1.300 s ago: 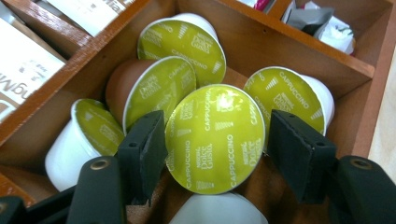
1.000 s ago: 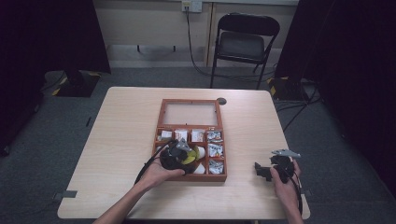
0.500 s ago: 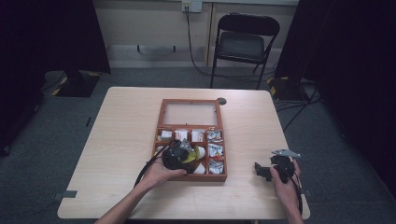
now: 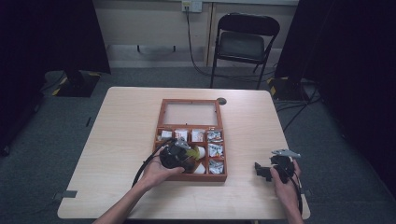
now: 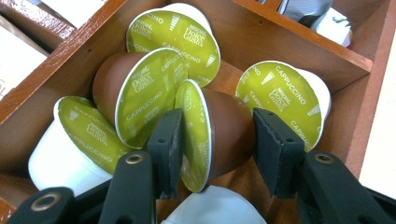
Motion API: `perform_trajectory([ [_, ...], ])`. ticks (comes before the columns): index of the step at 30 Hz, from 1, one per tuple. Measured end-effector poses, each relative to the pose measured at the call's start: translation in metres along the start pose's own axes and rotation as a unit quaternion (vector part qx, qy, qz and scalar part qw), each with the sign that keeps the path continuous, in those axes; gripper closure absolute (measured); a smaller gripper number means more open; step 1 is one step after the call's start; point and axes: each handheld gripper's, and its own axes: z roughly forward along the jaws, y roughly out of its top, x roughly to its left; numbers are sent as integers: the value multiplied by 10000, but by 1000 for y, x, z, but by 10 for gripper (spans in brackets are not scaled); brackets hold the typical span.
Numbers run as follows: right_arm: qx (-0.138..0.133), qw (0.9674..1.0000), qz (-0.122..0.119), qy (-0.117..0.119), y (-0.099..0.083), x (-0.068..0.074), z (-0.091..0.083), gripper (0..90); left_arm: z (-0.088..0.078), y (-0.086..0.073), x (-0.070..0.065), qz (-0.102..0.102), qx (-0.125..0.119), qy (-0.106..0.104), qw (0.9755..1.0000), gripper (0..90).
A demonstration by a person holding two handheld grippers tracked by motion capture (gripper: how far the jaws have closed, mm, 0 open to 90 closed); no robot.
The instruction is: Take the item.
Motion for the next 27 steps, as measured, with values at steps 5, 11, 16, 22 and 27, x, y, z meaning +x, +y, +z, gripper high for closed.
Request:
perform_trajectory([
  [5, 0, 10000, 1, -1, 0, 0, 0, 0, -2, 0, 0, -37, -155, -18, 9999, 562],
  [11, 0, 10000, 3, -2, 0, 0, 0, 0, -4, -1, 1, -84, -245, -38, 9997, 570],
  [16, 0, 10000, 6, -3, 0, 0, 0, 0, -4, -1, 0, -103, -276, -34, 9996, 571],
  [22, -1, 10000, 8, -6, 0, 0, 0, 0, -9, -2, 0, -72, -382, -20, 9992, 571],
  [27, 0, 10000, 6, -6, 0, 0, 0, 0, -15, -3, 0, -107, -530, 17, 9985, 572],
])
